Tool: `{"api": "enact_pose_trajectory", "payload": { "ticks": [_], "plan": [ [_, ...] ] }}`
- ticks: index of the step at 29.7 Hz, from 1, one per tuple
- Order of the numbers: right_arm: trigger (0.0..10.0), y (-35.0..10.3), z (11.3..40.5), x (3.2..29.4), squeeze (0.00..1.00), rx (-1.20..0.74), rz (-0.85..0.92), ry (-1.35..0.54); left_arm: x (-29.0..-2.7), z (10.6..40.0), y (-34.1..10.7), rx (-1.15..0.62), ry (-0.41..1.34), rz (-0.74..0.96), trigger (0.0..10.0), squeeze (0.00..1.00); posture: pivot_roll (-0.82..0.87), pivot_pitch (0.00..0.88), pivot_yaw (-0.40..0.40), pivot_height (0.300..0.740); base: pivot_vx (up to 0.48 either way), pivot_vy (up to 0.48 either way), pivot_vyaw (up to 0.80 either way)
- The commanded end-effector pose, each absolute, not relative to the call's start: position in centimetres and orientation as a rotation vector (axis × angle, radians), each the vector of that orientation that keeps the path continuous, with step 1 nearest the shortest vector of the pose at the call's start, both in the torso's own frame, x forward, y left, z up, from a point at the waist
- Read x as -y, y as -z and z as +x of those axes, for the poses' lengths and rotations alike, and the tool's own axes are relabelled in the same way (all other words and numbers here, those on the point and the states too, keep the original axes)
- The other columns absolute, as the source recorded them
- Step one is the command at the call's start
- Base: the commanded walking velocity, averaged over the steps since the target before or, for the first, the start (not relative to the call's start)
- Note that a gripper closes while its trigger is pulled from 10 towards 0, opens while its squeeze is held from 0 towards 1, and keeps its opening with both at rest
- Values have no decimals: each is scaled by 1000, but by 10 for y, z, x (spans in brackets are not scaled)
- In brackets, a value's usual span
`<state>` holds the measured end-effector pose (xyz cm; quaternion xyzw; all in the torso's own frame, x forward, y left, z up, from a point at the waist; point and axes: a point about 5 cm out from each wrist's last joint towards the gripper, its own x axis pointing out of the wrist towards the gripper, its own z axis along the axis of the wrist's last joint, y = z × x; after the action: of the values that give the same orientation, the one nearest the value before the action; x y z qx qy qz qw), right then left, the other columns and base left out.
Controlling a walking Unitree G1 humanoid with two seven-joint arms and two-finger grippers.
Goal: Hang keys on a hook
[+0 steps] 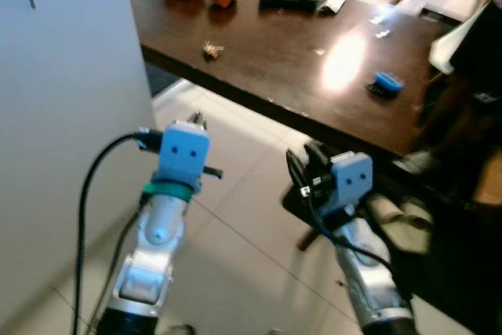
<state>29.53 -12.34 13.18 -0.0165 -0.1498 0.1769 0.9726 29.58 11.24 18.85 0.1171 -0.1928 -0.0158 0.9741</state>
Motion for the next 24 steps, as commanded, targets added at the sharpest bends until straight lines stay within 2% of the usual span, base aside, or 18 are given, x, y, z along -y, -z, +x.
{"api": "enact_pose_trajectory", "payload": {
  "ticks": [1, 24],
  "plan": [
    [10000, -132, 294, 118, 0, 307, -44, -380, -115, 295, -186, 373, 23, 244, 10000, 0, -43, 97, -22, 740, 0, 0, 800],
    [10000, -131, 294, 117, 0, 297, -26, -386, -113, 297, -184, 360, 34, 250, 10000, 0, -41, 95, -25, 740, 0, 0, 786]
  ]
}}
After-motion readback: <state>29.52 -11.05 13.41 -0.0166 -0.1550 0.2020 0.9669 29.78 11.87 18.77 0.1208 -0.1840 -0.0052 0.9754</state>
